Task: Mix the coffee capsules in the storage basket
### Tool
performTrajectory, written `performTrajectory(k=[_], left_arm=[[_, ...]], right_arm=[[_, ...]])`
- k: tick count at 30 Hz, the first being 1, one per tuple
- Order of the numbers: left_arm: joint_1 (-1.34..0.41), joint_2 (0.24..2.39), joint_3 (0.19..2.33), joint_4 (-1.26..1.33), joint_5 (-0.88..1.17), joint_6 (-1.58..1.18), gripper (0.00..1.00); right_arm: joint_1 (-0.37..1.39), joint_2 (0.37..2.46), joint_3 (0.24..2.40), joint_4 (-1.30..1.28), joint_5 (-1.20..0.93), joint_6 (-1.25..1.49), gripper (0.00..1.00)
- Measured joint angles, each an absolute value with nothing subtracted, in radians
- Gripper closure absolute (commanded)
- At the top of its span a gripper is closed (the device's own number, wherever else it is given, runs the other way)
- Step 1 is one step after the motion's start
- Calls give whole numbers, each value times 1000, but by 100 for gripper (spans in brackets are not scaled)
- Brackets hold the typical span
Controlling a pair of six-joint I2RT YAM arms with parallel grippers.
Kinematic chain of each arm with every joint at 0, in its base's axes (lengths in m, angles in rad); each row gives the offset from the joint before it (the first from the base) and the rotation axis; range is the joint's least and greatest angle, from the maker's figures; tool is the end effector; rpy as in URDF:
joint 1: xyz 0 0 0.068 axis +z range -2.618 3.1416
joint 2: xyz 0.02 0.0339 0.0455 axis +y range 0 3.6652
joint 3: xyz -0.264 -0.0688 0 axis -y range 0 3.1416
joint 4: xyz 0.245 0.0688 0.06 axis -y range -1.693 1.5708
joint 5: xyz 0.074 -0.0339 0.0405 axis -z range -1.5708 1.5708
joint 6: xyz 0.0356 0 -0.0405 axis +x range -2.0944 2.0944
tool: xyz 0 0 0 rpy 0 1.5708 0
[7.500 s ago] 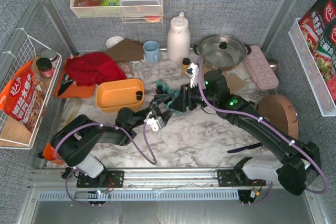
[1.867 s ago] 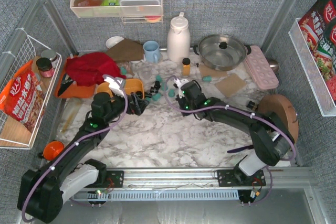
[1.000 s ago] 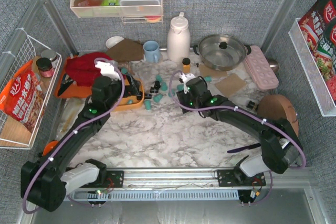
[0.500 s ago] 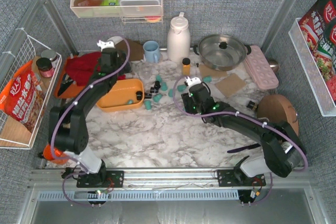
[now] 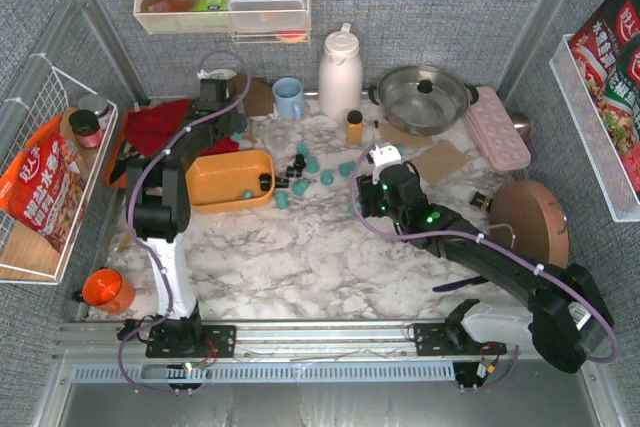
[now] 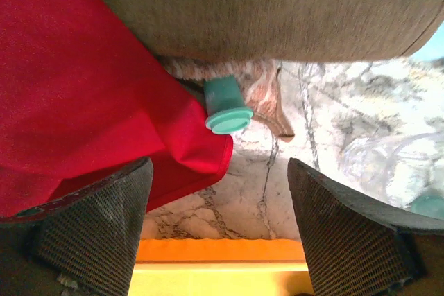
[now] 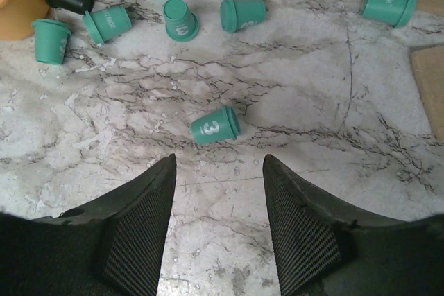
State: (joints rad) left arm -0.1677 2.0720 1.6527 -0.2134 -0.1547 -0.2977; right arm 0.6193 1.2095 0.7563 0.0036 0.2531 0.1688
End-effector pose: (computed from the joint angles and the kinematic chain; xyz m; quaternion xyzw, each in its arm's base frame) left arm 0.4772 -0.0752 0.2355 -0.0926 0.8852 -0.0369 0.4544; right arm 0.2258 0.1500 0.2600 -0.1222 0.8339 0.1038 0.5281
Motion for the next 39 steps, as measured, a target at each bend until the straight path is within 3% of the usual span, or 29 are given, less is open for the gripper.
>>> performTrajectory(k=[15,39], left_arm=[[-170,2168,1581,-132,-128,-210,27],[-200,2097,1585,-110,-151,-345,27]], right_arm=[[619,1172,740,3,231,148,42],[616,1179,739,4,219,143,42]])
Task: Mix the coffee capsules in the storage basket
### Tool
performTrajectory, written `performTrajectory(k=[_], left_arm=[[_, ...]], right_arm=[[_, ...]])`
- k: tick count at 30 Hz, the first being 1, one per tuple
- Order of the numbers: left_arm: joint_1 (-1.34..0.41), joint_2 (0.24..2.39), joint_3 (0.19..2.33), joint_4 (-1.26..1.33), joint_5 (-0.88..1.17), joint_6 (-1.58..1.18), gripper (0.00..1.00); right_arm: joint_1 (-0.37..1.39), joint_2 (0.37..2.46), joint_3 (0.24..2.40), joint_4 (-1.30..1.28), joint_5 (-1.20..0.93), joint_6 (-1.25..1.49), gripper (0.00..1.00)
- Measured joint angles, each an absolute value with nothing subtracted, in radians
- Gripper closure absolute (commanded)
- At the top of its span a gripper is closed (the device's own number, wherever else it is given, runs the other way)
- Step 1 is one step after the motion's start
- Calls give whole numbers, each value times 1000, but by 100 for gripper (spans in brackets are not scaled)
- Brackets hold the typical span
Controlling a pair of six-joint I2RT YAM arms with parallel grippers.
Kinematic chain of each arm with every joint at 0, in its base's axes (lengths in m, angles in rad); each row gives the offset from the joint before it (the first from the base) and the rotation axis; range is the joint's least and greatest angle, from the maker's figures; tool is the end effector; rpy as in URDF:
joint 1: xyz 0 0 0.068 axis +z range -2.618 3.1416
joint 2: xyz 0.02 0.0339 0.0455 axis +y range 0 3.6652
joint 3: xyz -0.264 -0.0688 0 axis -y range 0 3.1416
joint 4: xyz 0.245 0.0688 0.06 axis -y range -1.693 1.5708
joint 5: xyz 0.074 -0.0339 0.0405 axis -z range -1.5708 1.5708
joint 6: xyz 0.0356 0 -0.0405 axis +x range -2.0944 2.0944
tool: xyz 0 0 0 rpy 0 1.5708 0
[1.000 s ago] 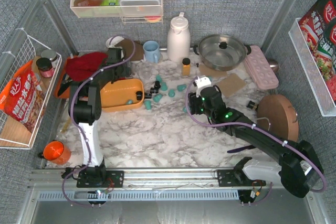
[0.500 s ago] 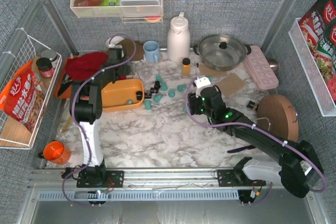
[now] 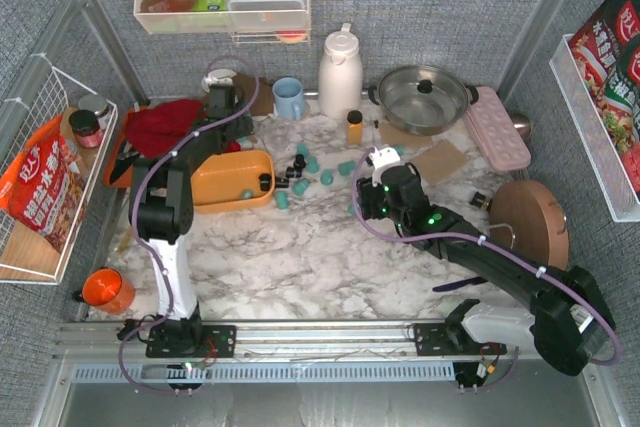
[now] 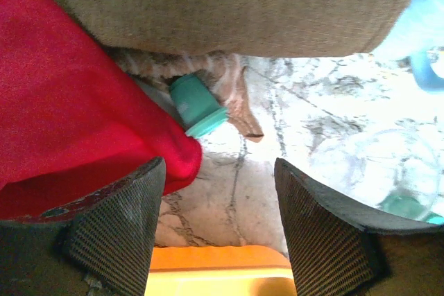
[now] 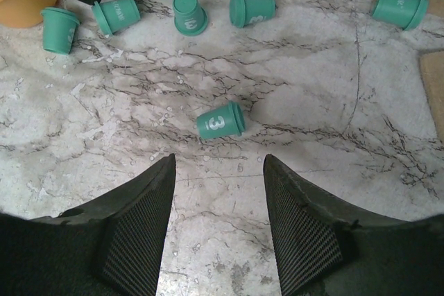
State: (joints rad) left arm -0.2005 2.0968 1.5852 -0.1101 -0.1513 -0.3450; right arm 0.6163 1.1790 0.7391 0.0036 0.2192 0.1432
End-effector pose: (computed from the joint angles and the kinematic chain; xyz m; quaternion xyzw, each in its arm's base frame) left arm 0.4757 -0.0912 0.2106 -0.0985 0.8821 -0.0580 0.4569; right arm 0.2207 0.1468 0.2615 -0.1393 0.8288 0.1123 0.5302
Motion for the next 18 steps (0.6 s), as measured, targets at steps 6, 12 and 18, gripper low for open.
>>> performTrajectory(k=[6,12,18], left_arm=[[-223,2096,1593,-102,-158,-340,27],[-216,2168,1615,-70,-207,-327,27],[-208,2215,1643,-40,-222,-324,29]], right_arm=[[616,1186,739,3,217,141,42],[617,1186,739,3,204,135,42],[617,1186,739,2,204,131,42]])
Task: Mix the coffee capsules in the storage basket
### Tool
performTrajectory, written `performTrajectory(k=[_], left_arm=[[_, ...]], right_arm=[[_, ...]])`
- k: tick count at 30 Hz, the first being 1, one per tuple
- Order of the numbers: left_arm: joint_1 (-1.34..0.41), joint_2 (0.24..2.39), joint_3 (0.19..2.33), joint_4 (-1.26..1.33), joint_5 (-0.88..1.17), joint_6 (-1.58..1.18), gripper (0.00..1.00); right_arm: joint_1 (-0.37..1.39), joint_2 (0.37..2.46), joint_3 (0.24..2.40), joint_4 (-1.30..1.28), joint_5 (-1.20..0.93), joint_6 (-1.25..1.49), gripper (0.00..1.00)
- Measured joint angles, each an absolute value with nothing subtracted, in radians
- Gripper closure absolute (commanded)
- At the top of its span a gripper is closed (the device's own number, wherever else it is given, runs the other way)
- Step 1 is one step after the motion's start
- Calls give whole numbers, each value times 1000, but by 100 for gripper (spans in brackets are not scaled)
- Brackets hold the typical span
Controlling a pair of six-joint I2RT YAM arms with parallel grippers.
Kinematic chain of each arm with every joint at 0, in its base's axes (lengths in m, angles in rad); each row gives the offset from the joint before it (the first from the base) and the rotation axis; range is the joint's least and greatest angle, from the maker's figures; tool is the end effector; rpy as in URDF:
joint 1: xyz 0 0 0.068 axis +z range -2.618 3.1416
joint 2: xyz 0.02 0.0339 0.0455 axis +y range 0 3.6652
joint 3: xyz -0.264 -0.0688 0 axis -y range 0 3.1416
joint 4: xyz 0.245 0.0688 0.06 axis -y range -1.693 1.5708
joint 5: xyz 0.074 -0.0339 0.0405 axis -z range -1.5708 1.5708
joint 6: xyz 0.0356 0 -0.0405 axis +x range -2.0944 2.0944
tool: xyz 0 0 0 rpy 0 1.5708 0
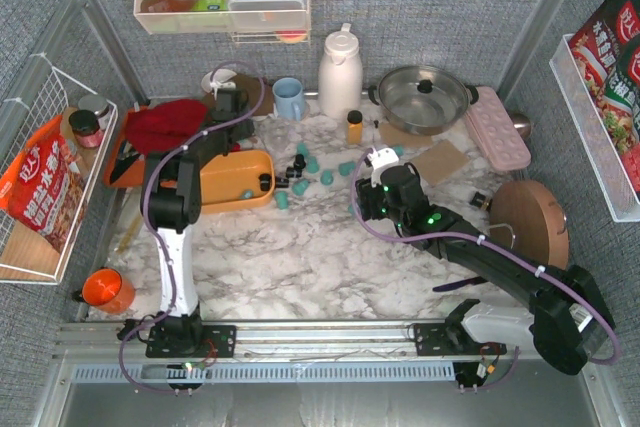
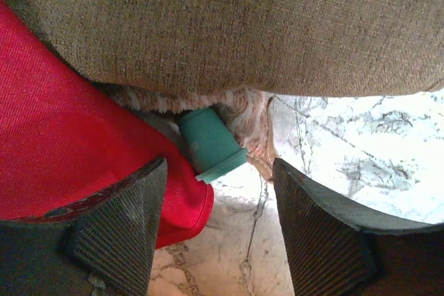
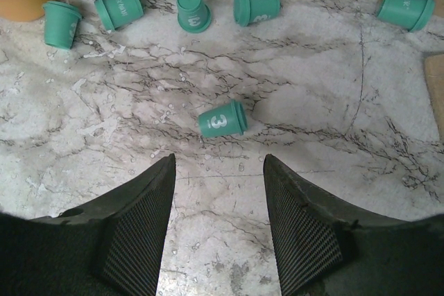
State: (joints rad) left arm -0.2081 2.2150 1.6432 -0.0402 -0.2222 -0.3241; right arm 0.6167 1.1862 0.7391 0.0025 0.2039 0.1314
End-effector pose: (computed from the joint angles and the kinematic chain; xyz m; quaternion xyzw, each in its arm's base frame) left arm 0.4967 -0.0969 0.1800 -0.1022 0.8774 -0.0256 0.4681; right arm 0.2212 0.1480 0.2596 -0.1494 0.8296 0.1139 0.5258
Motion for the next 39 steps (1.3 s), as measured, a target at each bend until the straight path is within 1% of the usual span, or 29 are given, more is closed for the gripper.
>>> performTrajectory(k=[7,11,21,32,39], left_arm=[[-207,2256,1674,-33,-233,-353,35],[-208,2245,1667,-47,-216,-369,35],[-234,2120,1590,-47,-184,-402,34],[-221,2244,1690,-51,-175,-395,34],[-206,2265,1710,-84,-207,-405,34]], right_arm=[[617,1187,739,2,204,127,42],[617,1189,739,2,200,125,42],[617,1200,740,2,192,125,42],[617,1189,740,-1,182,118,42],[617,1186,740,-2,183,115,42]])
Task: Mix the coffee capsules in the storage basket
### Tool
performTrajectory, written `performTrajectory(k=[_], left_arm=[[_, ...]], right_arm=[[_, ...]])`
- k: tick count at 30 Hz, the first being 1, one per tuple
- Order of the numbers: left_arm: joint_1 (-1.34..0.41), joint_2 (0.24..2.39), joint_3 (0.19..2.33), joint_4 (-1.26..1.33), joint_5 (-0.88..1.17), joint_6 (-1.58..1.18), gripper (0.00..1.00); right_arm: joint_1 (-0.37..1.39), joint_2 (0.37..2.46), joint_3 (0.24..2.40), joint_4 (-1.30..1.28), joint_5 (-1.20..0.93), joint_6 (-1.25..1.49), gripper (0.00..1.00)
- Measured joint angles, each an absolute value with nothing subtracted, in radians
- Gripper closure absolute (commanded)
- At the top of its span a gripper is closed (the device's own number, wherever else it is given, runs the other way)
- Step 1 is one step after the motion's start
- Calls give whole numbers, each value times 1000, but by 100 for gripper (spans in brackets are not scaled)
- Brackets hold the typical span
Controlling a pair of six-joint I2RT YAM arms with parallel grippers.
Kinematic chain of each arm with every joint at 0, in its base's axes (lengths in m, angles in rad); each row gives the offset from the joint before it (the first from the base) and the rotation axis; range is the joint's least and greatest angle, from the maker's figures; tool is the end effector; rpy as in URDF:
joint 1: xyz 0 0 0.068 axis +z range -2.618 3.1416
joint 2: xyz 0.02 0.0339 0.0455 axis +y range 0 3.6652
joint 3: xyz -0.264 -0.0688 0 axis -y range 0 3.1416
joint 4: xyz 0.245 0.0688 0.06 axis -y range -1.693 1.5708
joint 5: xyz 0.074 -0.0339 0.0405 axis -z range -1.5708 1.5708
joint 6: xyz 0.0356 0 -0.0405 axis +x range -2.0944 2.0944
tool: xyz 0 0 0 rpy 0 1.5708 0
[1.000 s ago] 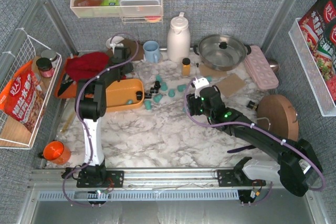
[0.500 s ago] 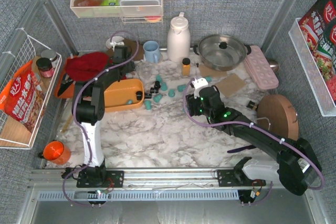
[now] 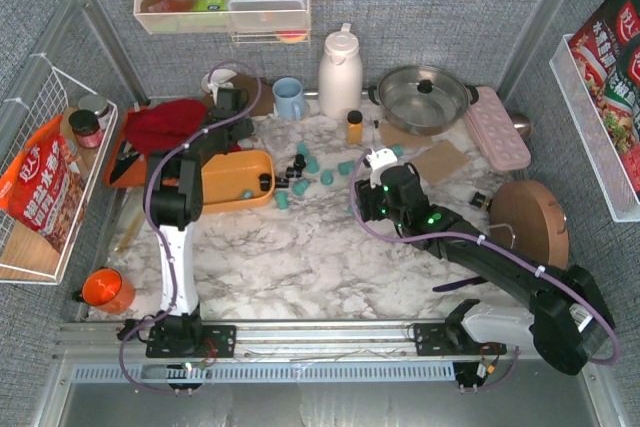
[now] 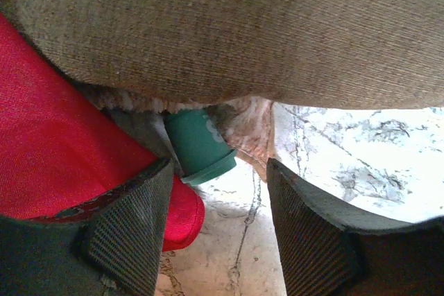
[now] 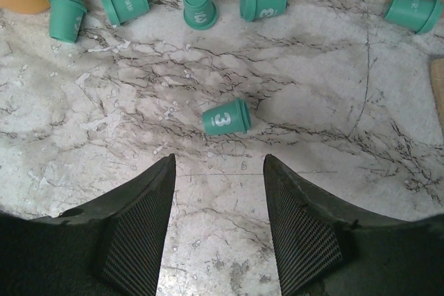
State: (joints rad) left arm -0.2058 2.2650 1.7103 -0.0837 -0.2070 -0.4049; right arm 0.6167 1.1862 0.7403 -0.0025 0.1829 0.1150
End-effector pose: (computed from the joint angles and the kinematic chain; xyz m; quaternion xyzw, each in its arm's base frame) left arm 0.5068 -0.0983 0.1735 -0.1345 0.8795 -0.0464 0.4541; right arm 0.2208 0.1486 0.2594 -0.1622 0.8288 0.1174 0.5226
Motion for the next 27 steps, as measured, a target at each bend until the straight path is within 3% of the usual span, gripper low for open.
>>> performTrajectory(k=[16,23,27], left_arm=[[-192,2347,1769,-110,-232,-427,34],[-189,2354,1776,-105,-241,-426,47],[-189,2354,1776,-105,-241,-426,49]], right_arm=[[617,1195,740,-4,183,114,42],[617,1204,740,-4,183,111,42],[617,1204,740,-5,183,110,42]])
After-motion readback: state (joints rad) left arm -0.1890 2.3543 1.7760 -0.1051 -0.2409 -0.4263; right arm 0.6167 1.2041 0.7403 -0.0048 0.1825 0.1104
